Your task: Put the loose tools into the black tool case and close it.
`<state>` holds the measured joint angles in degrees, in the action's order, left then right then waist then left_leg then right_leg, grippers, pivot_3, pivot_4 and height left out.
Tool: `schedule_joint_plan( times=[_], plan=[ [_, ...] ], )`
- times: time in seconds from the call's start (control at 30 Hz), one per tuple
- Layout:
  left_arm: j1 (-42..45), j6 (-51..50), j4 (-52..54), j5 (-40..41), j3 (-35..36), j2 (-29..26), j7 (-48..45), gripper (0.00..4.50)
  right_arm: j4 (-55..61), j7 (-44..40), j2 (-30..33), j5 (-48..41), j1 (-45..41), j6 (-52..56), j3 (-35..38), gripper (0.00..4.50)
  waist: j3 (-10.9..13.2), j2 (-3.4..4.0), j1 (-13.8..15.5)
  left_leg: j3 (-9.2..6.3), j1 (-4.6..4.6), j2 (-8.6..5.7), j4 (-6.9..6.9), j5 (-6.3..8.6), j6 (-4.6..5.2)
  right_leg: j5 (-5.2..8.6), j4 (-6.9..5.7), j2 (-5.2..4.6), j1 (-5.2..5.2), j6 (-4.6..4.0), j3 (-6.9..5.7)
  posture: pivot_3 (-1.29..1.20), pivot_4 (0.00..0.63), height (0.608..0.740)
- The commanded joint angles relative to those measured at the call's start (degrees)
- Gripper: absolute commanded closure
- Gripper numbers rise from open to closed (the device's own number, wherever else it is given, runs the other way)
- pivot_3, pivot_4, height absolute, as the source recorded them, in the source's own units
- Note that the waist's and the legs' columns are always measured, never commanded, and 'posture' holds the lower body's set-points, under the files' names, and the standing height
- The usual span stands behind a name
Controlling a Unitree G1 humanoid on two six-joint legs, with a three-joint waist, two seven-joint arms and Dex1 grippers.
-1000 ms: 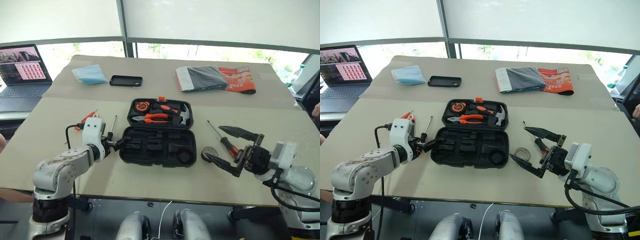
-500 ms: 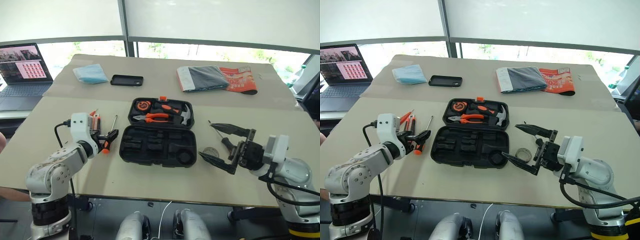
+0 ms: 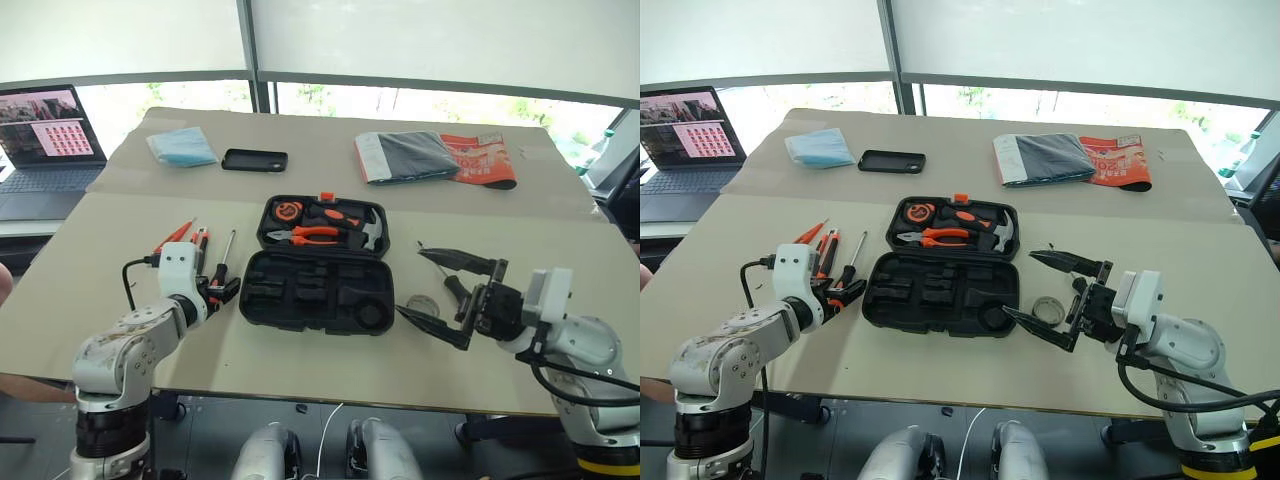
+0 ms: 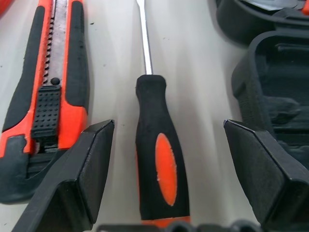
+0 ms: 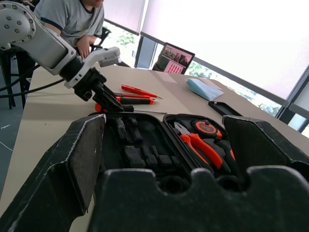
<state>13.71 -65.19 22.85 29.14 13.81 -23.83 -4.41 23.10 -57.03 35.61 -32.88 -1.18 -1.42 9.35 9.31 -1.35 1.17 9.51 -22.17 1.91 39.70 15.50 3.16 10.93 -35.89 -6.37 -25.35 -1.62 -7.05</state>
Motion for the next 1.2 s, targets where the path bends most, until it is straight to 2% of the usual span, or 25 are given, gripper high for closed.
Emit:
schedule_joint_plan(
  times=[0.03, 0.17, 0.27, 0.47, 0.5, 0.67, 0.73, 0.83, 0.9, 0.97, 1.1, 1.2],
  plan=[
    [2.2, -1.6, 0.0, -1.2, -1.2, 0.6, 0.8, 0.67, 2.5, 0.9, 0.3, -0.7, -0.1, 0.3, 1.2, 0.0, 0.0, 0.0, 0.1, 0.0, 0.0, 0.0, 0.0, 0.0, 0.01, 0.0, 0.0, 0.0, 0.0, 0.0, 0.0, 0.0, 0.15, 0.74],
    [3.0, -3.4, -2.6, -2.6, -2.2, 2.0, 2.0, 0.67, 2.6, 1.1, 0.2, -0.6, 0.0, 0.3, 1.1, 0.0, 0.0, 0.0, 0.4, 0.0, -0.03, -0.01, 0.0, 0.02, 0.04, 0.0, 0.03, 0.0, 0.0, 0.01, -0.02, 0.0, 0.15, 0.74],
    [3.0, -4.0, -3.0, -3.4, -1.8, 2.7, 2.4, 1.33, 2.4, 1.0, 0.3, -0.6, 0.2, 0.0, 1.3, 0.0, 0.0, 0.0, 0.5, 0.0, -0.02, -0.01, 0.0, 0.02, 0.03, 0.0, 0.04, -0.01, 0.02, 0.01, -0.02, 0.0, 0.15, 0.74],
    [2.0, -0.5, -1.6, -3.9, 1.3, 3.1, 1.4, 3.53, 1.8, 0.0, 1.3, -1.1, 0.4, -0.1, 2.7, 0.0, 0.0, 0.0, 0.8, 0.0, -0.01, -0.01, 0.0, 0.03, 0.06, 0.0, 0.05, -0.03, 0.01, 0.01, -0.02, 0.0, 0.15, 0.74],
    [2.0, 1.3, -1.5, -3.8, 2.3, 3.3, 1.1, 3.62, 1.8, -0.1, 1.4, -1.1, 0.4, -0.1, 2.8, 0.0, 0.0, 0.0, 0.8, 0.0, -0.02, -0.01, 0.0, 0.04, 0.06, 0.0, 0.05, -0.03, 0.0, 0.01, -0.02, 0.0, 0.15, 0.74],
    [2.8, 14.3, 0.1, 0.3, 8.5, 5.7, -4.8, 3.61, 2.5, 0.0, 1.6, -1.4, 1.0, 0.1, 3.4, 0.0, 0.0, -0.04, 1.0, -0.02, -0.19, 0.0, 0.0, 0.02, 0.03, 0.0, 0.05, -0.03, -0.18, 0.01, -0.03, 0.0, 0.15, 0.74],
    [3.1, 18.9, 0.4, 1.2, 7.8, 3.9, -10.1, 3.61, 2.8, 0.2, 1.7, -1.5, 1.5, 0.4, 3.9, 0.0, 0.0, -0.04, 1.0, -0.01, -0.22, 0.0, 0.01, 0.02, 0.03, 0.0, 0.06, -0.05, -0.19, 0.0, -0.04, 0.0, 0.15, 0.74],
    [4.1, 30.0, -0.8, -1.1, 0.8, -4.7, -26.9, 3.61, 3.1, 0.9, 2.4, -1.9, 2.1, 1.2, 5.5, 0.0, 0.0, -0.04, 1.0, 0.0, -0.33, 0.0, 0.03, 0.02, 0.03, 0.0, 0.06, -0.04, -0.29, 0.0, -0.07, 0.0, 0.15, 0.74],
    [7.2, 44.4, -6.8, -9.9, -10.1, -14.5, -42.6, 3.61, 3.0, 1.1, 3.4, -2.4, 2.4, 2.3, 6.8, 0.0, 0.0, -0.03, 1.2, 0.04, -0.54, -0.03, 0.06, 0.01, 0.01, 0.0, 0.03, -0.03, -0.56, 0.0, -0.08, 0.0, 0.15, 0.74],
    [9.8, 53.2, -12.2, -14.9, -15.9, -19.0, -49.7, 3.61, 3.0, 1.1, 3.8, -2.8, 2.4, 2.9, 7.2, 0.0, 0.0, 0.03, 1.3, 0.07, -0.76, -0.07, 0.12, -0.01, -0.03, 0.0, -0.01, 0.01, -0.77, -0.02, -0.15, 0.0, 0.15, 0.74],
    [20.2, 67.5, -26.8, -21.6, -24.8, -19.7, -60.1, 3.61, 2.4, 0.4, 4.7, -3.4, 3.3, 3.5, 8.2, 0.0, 0.0, 0.08, 1.2, 0.13, -0.82, -0.08, 0.09, 0.04, 0.11, -0.01, 0.07, 0.02, -0.83, -0.01, -0.07, 0.0, 0.15, 0.74],
    [28.1, 73.6, -38.5, -28.1, -30.2, -16.6, -61.1, 3.61, 2.0, 0.2, 4.5, -3.0, 3.9, 3.0, 8.2, 0.0, 0.0, 0.04, 1.1, 0.11, -0.98, -0.06, 0.16, -0.22, 0.59, -0.03, 0.08, 0.26, -0.9, 0.03, -0.16, 0.0, 0.15, 0.74]
  ],
)
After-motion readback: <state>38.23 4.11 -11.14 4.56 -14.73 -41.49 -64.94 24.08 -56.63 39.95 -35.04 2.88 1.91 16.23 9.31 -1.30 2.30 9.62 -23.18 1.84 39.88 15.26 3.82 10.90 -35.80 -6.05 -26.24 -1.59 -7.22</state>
